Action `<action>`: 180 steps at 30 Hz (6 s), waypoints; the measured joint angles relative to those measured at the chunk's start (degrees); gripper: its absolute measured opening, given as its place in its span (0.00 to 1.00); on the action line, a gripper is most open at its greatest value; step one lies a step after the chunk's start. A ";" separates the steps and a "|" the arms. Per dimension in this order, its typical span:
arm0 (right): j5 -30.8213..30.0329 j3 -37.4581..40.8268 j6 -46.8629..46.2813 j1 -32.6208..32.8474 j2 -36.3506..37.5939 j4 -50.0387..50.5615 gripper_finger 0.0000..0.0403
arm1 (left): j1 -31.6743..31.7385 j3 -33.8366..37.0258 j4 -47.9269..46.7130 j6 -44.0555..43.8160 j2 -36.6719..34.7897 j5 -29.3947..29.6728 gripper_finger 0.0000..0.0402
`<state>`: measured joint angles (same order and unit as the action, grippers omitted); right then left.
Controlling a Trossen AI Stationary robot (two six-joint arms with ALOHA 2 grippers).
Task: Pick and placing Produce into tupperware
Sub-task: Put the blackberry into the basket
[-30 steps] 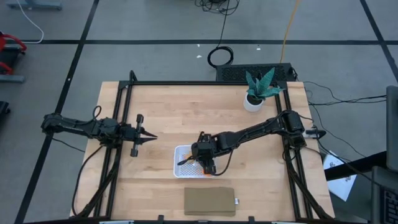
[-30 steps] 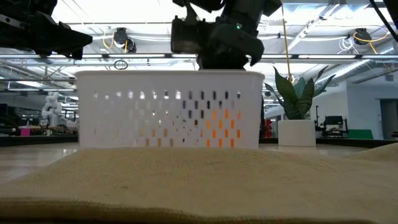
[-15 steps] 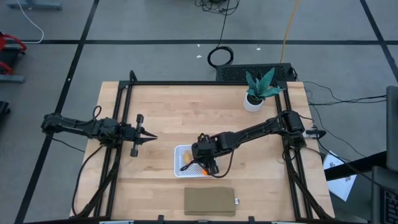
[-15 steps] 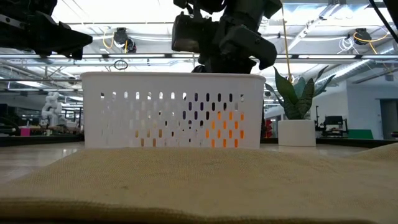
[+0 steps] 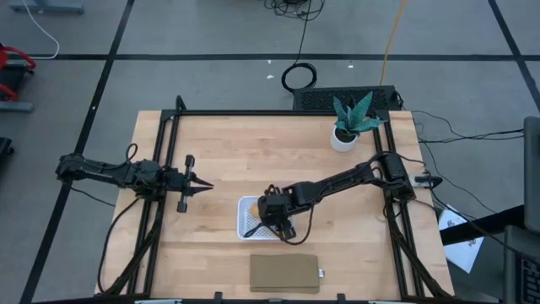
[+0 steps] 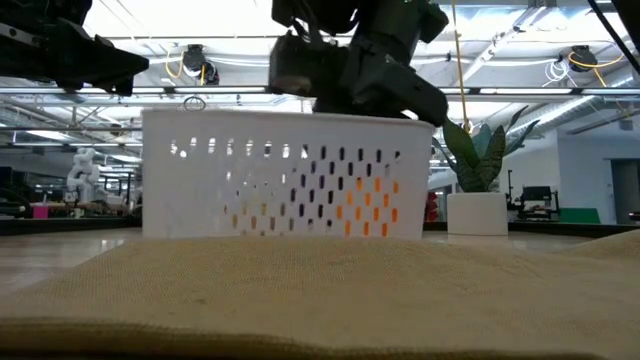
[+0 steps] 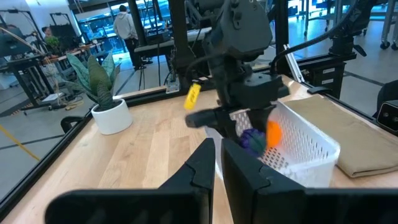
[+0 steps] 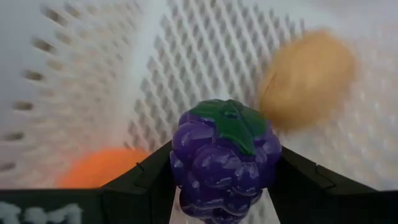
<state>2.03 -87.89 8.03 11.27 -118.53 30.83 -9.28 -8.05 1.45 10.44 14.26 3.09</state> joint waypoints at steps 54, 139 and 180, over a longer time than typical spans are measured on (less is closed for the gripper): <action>-0.18 0.13 -1.79 -0.28 -0.53 -0.61 0.49 | 0.00 0.00 -0.04 0.00 0.00 0.00 0.08; -0.03 0.02 6.23 0.09 -0.40 2.21 0.49 | 0.00 0.00 -0.06 0.83 -0.02 0.02 0.08; 0.00 0.04 3.31 0.09 -0.38 2.41 0.57 | 0.00 -0.01 -0.06 0.85 -0.01 0.02 0.08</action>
<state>2.02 -87.85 11.33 11.35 -118.91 33.23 -9.28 -8.06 1.39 11.29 14.25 3.11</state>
